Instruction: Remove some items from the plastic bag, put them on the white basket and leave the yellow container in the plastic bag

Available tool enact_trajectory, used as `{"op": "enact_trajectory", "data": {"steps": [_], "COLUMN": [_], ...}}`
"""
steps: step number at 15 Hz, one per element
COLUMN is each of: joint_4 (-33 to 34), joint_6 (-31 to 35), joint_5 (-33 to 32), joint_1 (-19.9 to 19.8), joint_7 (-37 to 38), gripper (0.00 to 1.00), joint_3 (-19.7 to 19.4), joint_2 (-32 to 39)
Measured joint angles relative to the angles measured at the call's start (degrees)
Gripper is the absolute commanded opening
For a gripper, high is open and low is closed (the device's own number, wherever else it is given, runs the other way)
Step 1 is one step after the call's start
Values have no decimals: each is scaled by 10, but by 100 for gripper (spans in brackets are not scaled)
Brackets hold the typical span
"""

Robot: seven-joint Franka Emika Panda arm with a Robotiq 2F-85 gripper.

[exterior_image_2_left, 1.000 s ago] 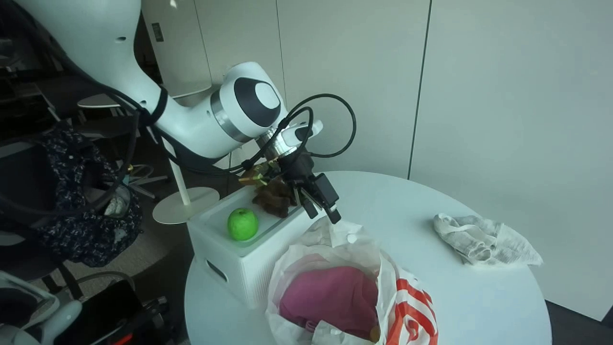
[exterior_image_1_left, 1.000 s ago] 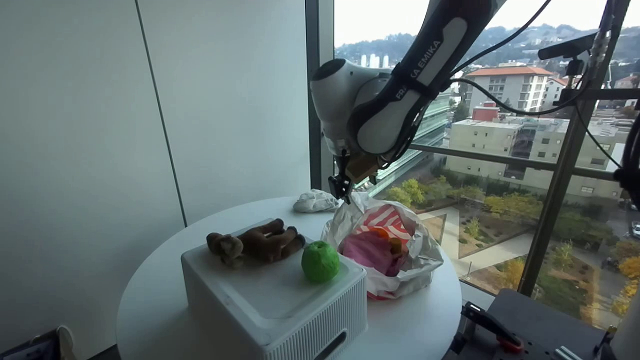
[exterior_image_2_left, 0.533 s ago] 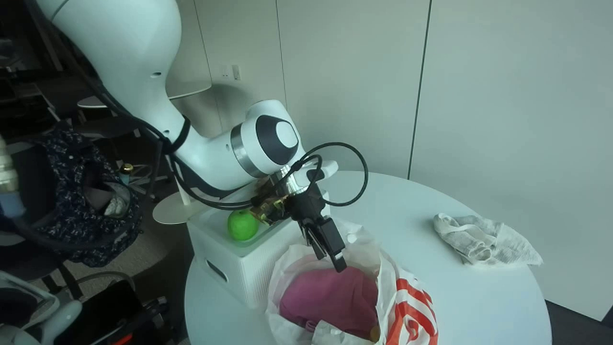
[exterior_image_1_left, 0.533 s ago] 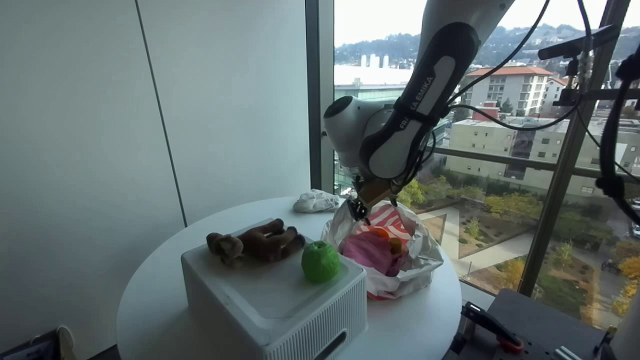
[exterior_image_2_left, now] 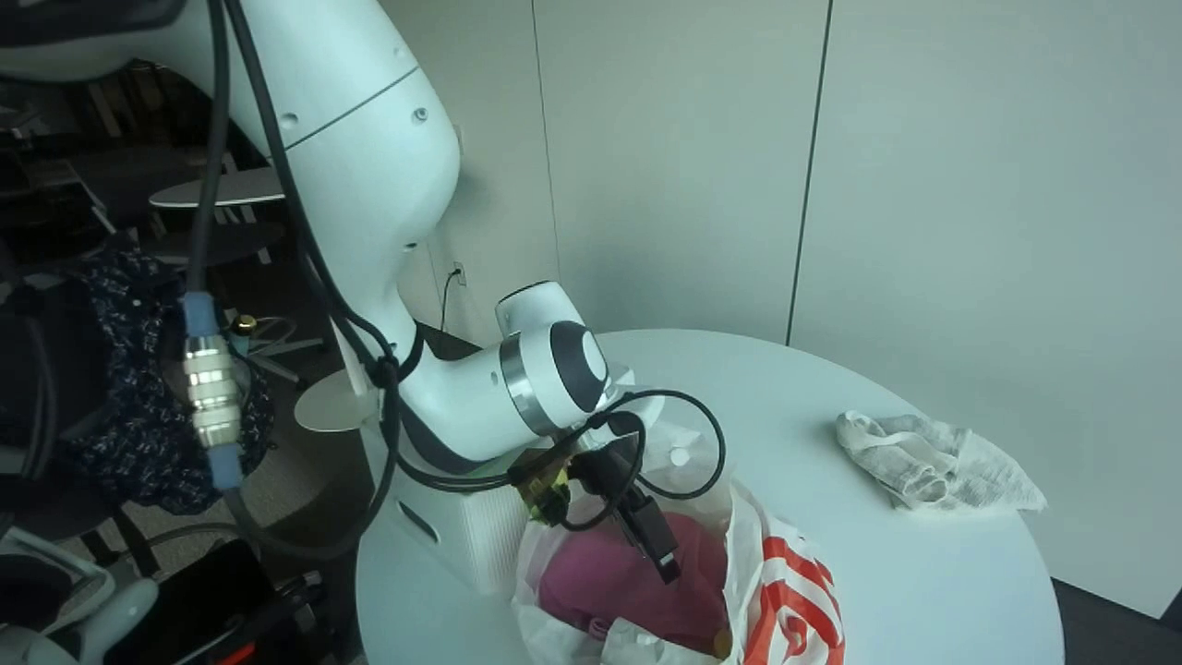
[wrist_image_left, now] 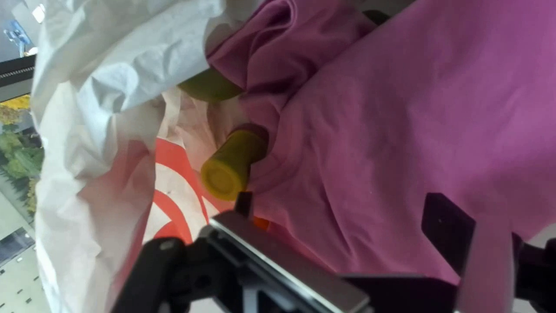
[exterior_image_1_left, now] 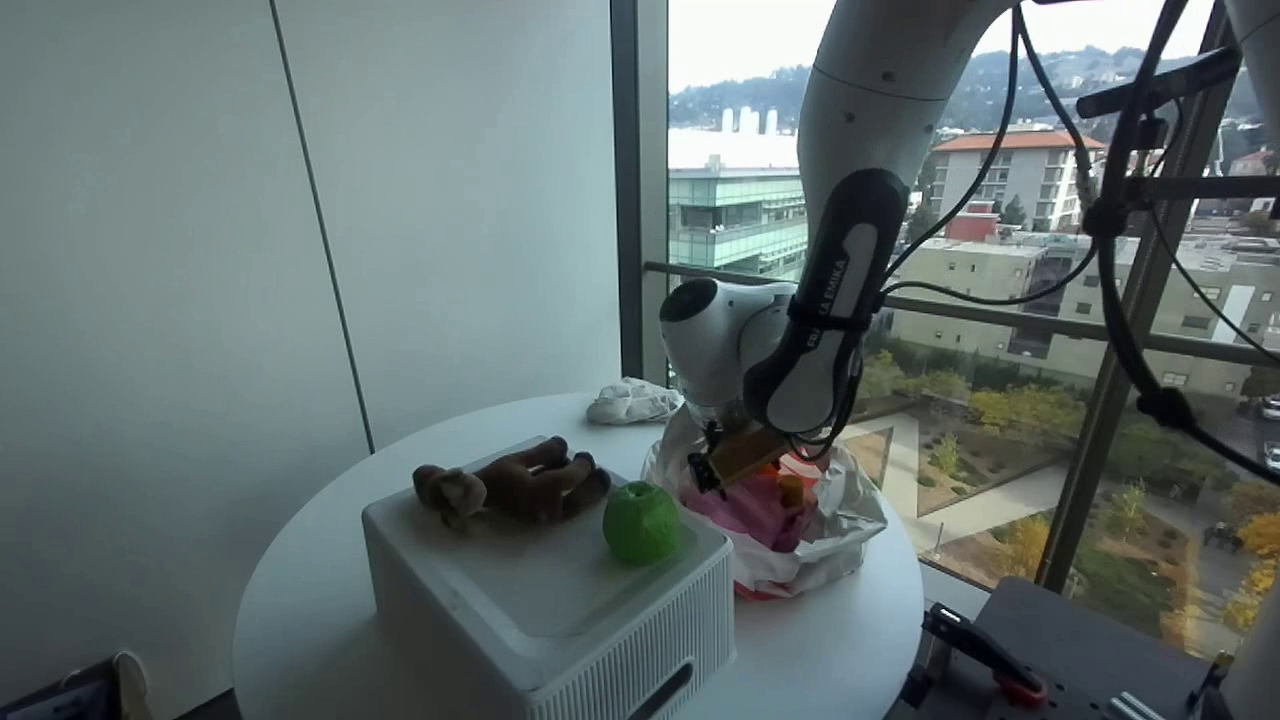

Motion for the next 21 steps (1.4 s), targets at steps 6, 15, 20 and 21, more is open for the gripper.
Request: {"op": "enact_trajectory", "data": {"steps": [6, 15, 20, 21], "joint_4": [70, 95, 65, 57], "joint_6": [104, 139, 106, 87], "joint_5": [-94, -110, -98, -79], "joint_1": [1, 4, 17, 16], "joint_7": [143, 191, 158, 132], "gripper": [60, 10, 9, 8], "joint_3": [-56, -77, -70, -63], "joint_2": [125, 150, 61, 36]}}
